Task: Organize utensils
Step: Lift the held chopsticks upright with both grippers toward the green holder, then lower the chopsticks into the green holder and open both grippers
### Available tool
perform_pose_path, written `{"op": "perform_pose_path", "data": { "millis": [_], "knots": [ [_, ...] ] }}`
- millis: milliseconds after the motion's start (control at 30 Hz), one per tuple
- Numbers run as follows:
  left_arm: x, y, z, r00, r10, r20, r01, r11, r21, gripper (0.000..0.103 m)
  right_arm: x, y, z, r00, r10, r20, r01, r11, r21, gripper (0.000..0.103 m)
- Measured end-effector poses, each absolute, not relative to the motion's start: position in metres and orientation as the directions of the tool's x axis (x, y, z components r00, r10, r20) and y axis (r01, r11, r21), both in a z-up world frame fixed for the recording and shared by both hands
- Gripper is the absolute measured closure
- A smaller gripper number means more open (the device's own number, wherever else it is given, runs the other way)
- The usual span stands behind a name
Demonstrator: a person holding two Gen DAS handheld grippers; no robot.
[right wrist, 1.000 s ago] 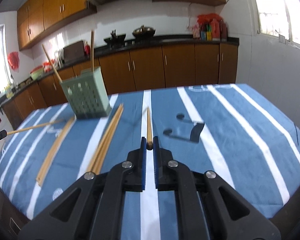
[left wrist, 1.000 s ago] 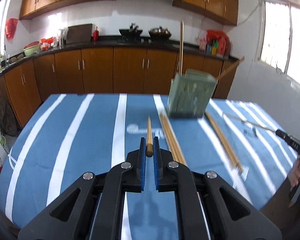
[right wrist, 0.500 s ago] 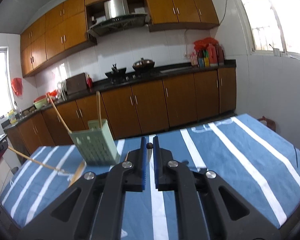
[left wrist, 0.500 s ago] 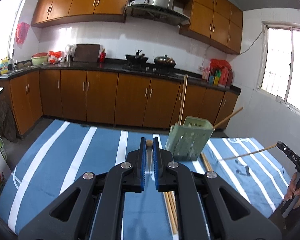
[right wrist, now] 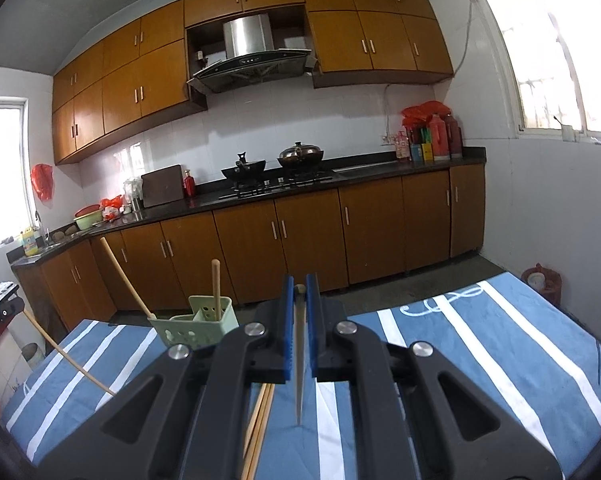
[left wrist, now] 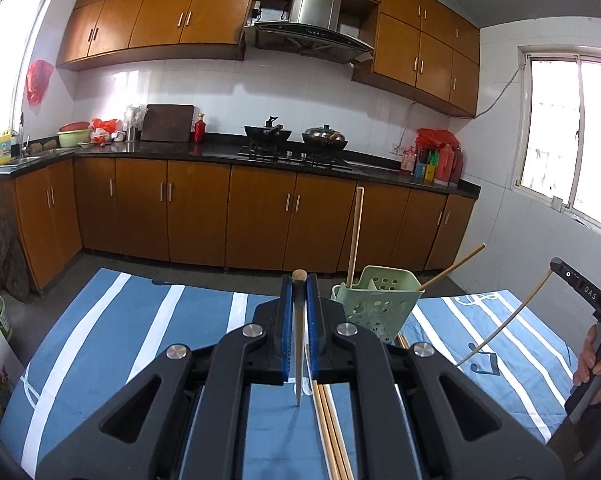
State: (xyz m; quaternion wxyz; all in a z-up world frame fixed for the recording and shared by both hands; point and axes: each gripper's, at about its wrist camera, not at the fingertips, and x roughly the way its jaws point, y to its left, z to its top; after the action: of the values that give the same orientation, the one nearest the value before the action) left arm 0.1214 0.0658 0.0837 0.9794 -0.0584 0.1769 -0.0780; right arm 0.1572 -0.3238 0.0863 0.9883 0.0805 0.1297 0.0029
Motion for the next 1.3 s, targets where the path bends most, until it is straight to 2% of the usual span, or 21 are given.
{"op": "perform_pose_path", "data": {
  "millis": [667,1033,1300],
  "knots": [
    [0.127,0.053,0.081,0.929,-0.171,-0.329,0.143,0.984,-0.109,0.096,0.171,-0.312,0.069,0.959,0.036,-0.282,0.008,0.988,0.154,0.095],
    [0.140,0.052,0.073,0.915,-0.157,-0.372,0.122,0.986,-0.117,0.096,0.171,-0.307,0.069,0.961,0.030,-0.276,0.009,0.990,0.140,0.096],
    [0.135,0.053,0.089,0.926,-0.165,-0.340,0.122,0.982,-0.144,0.096,0.155,-0.309,0.098,0.970,0.064,-0.235,-0.029,0.988,0.151,0.096]
  ]
}}
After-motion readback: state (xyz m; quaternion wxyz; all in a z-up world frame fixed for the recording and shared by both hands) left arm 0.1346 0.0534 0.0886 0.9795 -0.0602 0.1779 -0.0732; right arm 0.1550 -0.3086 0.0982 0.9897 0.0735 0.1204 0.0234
